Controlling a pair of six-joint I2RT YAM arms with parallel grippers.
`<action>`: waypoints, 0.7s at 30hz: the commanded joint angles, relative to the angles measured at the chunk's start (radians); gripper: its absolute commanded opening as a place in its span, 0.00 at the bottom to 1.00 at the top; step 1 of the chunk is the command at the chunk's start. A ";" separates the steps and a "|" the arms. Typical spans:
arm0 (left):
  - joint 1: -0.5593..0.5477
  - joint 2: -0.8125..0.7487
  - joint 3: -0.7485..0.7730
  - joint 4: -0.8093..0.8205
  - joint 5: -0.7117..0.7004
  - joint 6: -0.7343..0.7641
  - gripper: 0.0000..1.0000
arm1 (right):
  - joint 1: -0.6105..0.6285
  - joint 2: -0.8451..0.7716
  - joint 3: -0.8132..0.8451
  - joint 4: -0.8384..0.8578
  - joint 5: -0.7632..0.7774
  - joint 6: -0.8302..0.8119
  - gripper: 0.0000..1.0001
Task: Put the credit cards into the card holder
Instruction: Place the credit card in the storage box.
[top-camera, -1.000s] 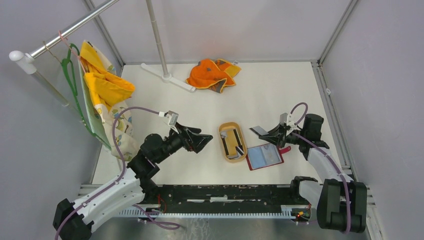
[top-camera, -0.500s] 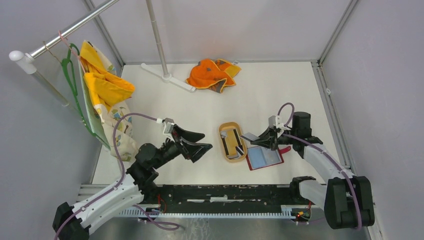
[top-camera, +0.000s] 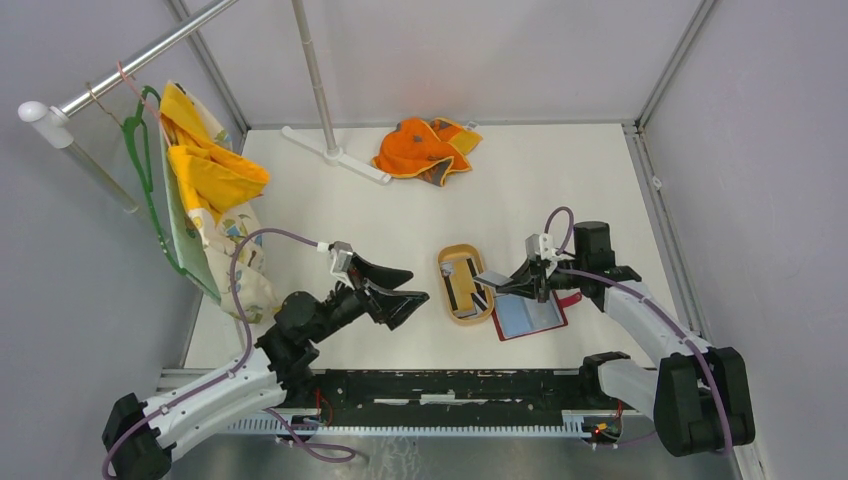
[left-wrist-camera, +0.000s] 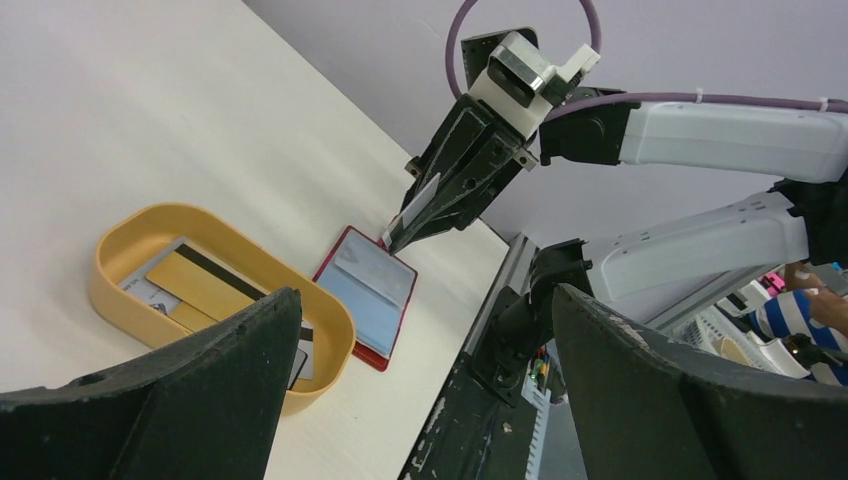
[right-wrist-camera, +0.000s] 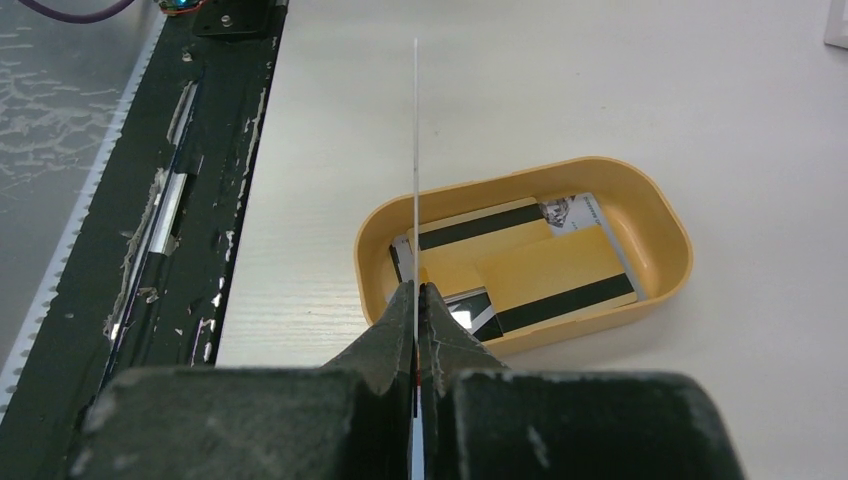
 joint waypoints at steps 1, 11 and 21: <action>-0.004 0.012 0.063 -0.008 -0.026 0.072 1.00 | 0.001 0.002 0.048 -0.070 0.004 -0.107 0.00; -0.005 0.049 0.041 0.050 -0.015 0.066 1.00 | -0.016 0.021 0.048 -0.111 -0.010 -0.166 0.00; -0.005 0.156 0.139 -0.036 -0.080 0.103 1.00 | -0.068 0.020 0.061 -0.141 -0.016 -0.187 0.00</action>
